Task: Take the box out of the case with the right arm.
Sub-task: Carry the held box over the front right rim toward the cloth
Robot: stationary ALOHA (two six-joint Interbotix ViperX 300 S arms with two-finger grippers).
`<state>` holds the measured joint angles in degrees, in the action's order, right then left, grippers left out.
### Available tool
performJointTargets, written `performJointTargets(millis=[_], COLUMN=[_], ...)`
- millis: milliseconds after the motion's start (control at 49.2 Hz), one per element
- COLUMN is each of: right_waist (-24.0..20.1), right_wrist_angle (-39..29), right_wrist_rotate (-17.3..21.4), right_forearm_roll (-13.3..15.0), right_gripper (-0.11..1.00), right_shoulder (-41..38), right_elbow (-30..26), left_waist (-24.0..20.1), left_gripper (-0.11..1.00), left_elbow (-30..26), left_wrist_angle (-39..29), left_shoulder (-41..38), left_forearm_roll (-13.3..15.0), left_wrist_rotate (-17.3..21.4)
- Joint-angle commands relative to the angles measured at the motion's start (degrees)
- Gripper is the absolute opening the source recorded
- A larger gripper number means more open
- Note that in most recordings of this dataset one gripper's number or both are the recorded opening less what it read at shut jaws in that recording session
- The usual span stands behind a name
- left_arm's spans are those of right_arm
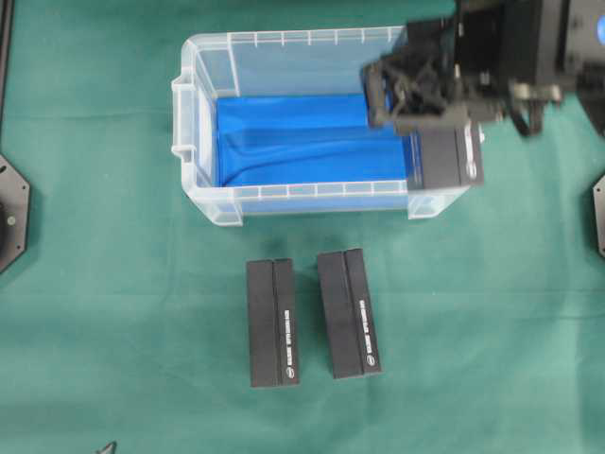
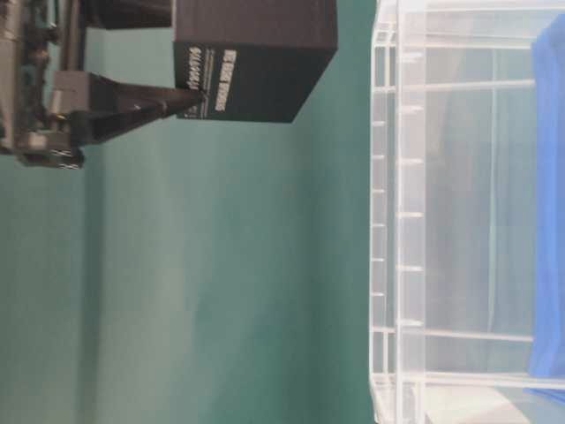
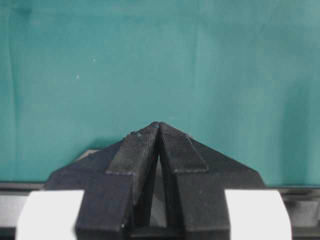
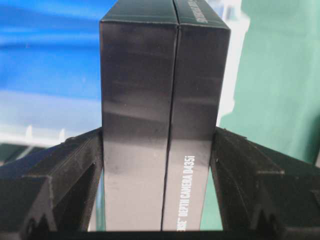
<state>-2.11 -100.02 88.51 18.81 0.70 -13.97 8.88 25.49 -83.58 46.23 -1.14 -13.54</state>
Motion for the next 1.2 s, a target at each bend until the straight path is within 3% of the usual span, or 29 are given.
performJointTargets(millis=[0, 264, 488, 711, 1178], right_waist=[-3.2, -13.2, -19.8, -23.1, -23.3], right_wrist_angle=[-1.3, -3.2, -3.3, -4.6, -6.6], right_wrist_rotate=[2.7, 14.8, 22.1, 24.4, 24.3], right_forearm_roll=[0.3, 0.0, -0.5, -1.1, -1.6], right_gripper=[0.67, 0.67, 0.67, 0.67, 0.67], right_shoulder=[1.4, 1.0, 0.4, -0.9, -1.3], right_elbow=[-1.6, -1.7, -2.2, -4.0, -4.7], left_waist=[0.2, 0.2, 0.2, 0.2, 0.2], left_gripper=[0.00, 0.00, 0.00, 0.00, 0.00], left_elbow=[-0.6, -0.6, -0.6, -0.6, -0.6], left_wrist_angle=[0.3, 0.3, 0.3, 0.3, 0.3], left_shoulder=[-0.2, -0.2, -0.3, -0.2, -0.2], left_forearm_roll=[-0.2, -0.2, -0.2, -0.2, -0.2], left_wrist_rotate=[0.1, 0.3, 0.3, 0.2, 0.2])
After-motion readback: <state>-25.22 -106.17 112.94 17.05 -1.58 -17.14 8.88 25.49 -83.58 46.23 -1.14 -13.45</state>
